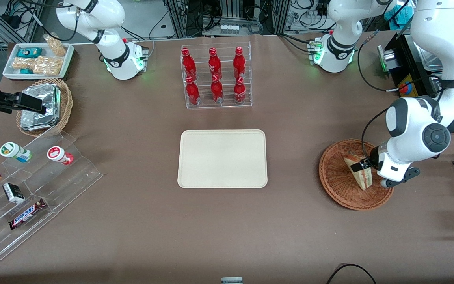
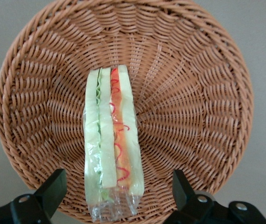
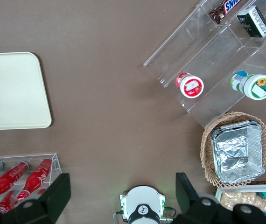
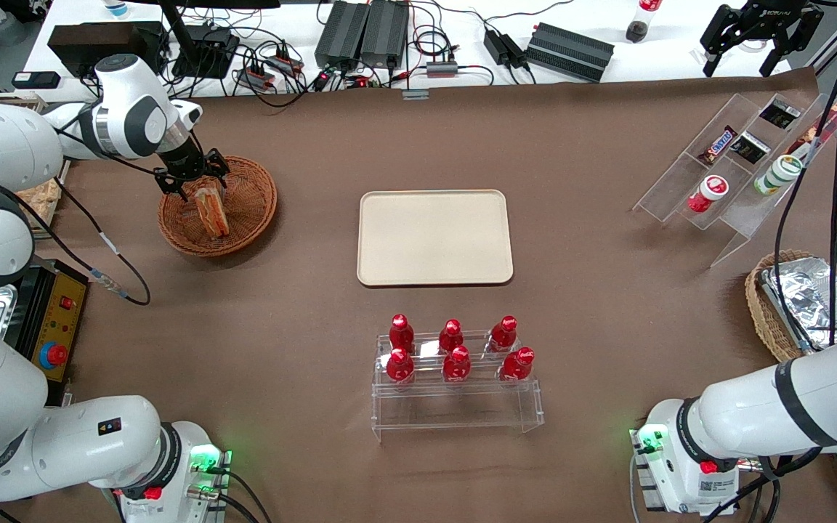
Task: Place sandwich from basket to tray
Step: 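Close the left gripper on the wrapped sandwich and lift it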
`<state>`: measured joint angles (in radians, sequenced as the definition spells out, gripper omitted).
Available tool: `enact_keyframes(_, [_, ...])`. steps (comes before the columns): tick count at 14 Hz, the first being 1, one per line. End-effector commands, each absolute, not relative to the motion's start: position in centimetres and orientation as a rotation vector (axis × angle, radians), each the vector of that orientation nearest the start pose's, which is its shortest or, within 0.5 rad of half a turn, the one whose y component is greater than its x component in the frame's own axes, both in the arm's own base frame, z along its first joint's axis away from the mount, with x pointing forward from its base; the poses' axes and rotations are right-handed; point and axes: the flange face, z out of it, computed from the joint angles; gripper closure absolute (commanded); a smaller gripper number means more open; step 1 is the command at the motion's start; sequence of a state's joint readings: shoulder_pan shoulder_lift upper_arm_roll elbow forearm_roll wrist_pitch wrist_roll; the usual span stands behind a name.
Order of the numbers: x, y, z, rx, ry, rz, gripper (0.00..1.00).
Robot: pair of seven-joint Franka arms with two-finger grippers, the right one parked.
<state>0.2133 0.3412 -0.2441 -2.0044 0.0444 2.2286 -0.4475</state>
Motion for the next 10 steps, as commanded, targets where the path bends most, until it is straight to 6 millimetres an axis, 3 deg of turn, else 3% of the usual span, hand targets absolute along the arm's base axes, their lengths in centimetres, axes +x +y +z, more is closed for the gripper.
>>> enact_keyframes(1, [58.8,-1.1,27.5,-3.085,-0.642,0.175,0.0])
enact_keyframes(10, [59.0,-0.7,25.0,-3.096,-0.658,0.171,0.0])
